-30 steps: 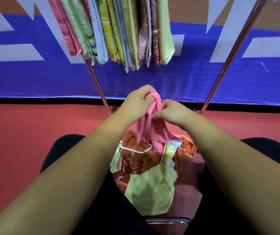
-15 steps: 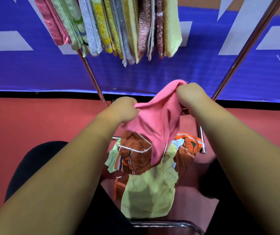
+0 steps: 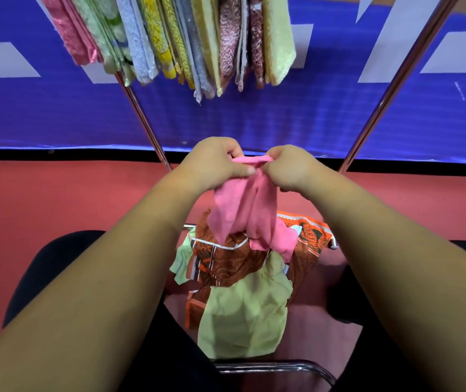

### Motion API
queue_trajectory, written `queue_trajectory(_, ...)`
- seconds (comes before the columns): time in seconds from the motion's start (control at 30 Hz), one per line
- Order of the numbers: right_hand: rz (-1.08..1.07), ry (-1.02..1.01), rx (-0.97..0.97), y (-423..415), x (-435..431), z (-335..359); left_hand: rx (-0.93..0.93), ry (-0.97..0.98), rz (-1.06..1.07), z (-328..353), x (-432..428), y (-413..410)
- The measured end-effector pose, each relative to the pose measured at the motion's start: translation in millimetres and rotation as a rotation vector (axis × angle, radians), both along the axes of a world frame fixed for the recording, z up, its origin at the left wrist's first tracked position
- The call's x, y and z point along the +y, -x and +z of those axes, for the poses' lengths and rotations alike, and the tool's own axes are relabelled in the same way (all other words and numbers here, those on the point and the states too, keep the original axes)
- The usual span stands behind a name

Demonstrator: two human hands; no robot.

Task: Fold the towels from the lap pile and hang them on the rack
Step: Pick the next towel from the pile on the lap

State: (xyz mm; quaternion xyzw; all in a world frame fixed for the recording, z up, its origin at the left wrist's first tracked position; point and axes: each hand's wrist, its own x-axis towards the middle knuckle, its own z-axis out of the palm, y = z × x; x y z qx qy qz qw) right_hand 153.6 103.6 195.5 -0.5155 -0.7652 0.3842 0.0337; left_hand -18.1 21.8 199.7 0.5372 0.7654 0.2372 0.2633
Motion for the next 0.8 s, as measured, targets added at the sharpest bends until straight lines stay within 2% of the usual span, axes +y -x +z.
queue_trajectory(0.1,-0.18,-0.07,-0.009,-3,10,2,0.063,0.123,0.051,-1,-2,12)
queue_trajectory(0.13,-0.178,-0.051,-0.018,-4,12,5,0.012,0.117,0.093,-2,-3,16)
queue_trajectory(0.23,-0.137,0.028,-0.033,-2,7,5,-0.348,-0.026,0.182,-2,-5,18)
queue_trajectory(0.3,-0.03,0.028,-0.039,4,-1,4,-0.454,-0.112,0.198,-1,-5,15)
queue_trajectory(0.43,0.036,0.108,0.135,13,-12,2,-0.472,-0.163,0.202,2,-7,11)
queue_trajectory(0.5,0.056,0.141,0.217,14,-13,3,-0.423,-0.181,0.191,4,-11,12)
queue_trajectory(0.63,0.14,0.183,0.306,15,-19,10,-0.377,-0.202,0.23,5,-19,12)
queue_trajectory(0.8,0.129,0.28,0.396,15,-21,10,-0.255,-0.177,0.213,5,-18,16)
